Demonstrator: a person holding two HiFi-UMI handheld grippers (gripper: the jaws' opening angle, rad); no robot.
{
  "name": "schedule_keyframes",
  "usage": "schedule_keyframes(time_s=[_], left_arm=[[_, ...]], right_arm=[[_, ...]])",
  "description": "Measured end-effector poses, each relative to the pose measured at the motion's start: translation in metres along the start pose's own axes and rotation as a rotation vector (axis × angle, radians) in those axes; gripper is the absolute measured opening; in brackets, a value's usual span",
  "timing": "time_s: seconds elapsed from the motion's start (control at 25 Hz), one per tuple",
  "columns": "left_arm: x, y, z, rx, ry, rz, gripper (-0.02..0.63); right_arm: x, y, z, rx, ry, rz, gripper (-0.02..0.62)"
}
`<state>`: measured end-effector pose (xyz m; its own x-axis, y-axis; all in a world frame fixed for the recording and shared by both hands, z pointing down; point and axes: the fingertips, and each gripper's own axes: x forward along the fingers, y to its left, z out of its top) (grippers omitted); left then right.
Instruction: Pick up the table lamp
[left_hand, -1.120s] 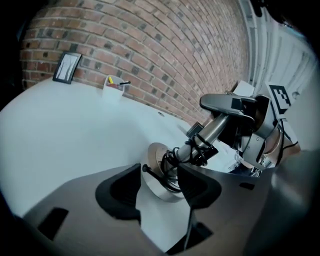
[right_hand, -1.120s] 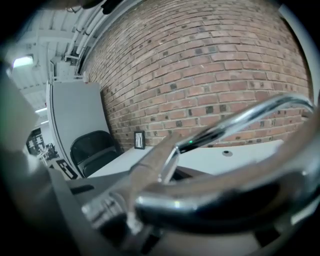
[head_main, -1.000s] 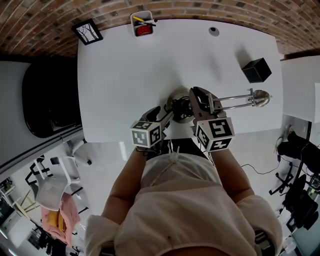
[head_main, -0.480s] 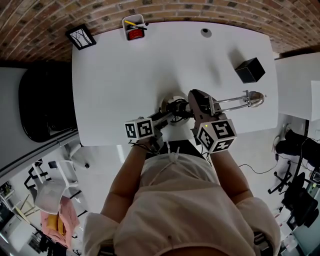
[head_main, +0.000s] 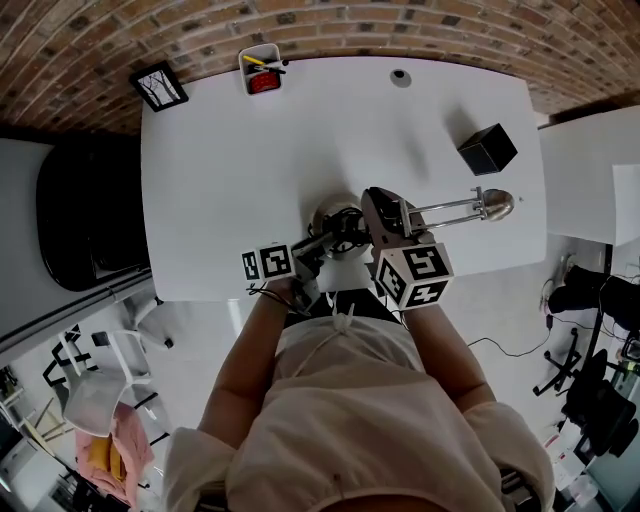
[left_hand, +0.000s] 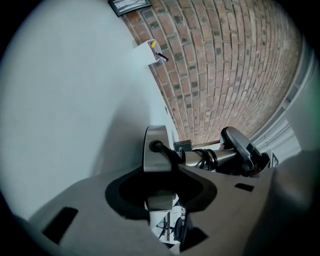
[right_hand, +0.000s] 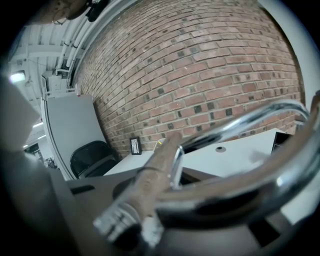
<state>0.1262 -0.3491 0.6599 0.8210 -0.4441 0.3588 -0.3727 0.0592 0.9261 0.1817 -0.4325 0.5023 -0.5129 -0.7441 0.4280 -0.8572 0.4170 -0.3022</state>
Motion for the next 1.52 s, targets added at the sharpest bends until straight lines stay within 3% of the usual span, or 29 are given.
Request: schedule_keyframes(time_s=[0.48,1.24,1.52], left_arm=[[-0.015,-0.011,-0.013,-0.039,-0.010,0.005,0.144],[-0.068,-0.113,0.090,0.097,-0.220,-0.140,0.144],[-0.090,-0.160,0.121,0.168,-0.278,-0.193,0.147]], right_arm=[[-0.008,0.015,0.002,-0.049,0.042,0.028,0.043],[-0.010,0.093,0.142,-0.259,-0.106,0.089,0.043],[-0.023,0.114,0.195,-0.293,-0.182,0.114,0.041]])
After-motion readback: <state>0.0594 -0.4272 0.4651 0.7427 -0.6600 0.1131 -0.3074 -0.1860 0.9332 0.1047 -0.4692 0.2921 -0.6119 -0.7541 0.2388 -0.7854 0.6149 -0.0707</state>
